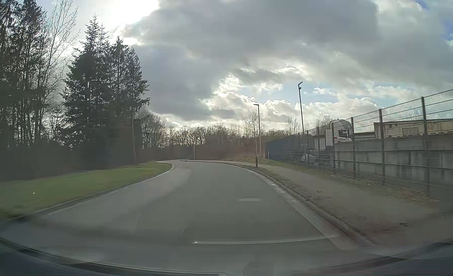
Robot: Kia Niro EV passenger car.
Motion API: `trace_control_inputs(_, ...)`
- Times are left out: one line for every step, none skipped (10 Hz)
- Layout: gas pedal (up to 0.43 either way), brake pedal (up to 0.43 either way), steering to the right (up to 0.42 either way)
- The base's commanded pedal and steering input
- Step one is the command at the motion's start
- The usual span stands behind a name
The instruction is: Follow the waypoints while adhering to traffic rules and regulations
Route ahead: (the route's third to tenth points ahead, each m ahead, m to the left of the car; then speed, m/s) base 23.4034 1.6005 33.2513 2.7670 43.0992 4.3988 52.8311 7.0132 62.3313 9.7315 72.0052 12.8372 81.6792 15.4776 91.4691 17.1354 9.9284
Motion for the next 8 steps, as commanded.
trace_control_inputs(0.138, 0.000, -0.002)
trace_control_inputs(0.138, 0.000, -0.002)
trace_control_inputs(0.138, 0.000, -0.003)
trace_control_inputs(0.138, 0.000, -0.004)
trace_control_inputs(0.138, 0.000, -0.007)
trace_control_inputs(0.138, 0.000, -0.011)
trace_control_inputs(0.138, 0.000, -0.013)
trace_control_inputs(0.138, 0.000, -0.013)
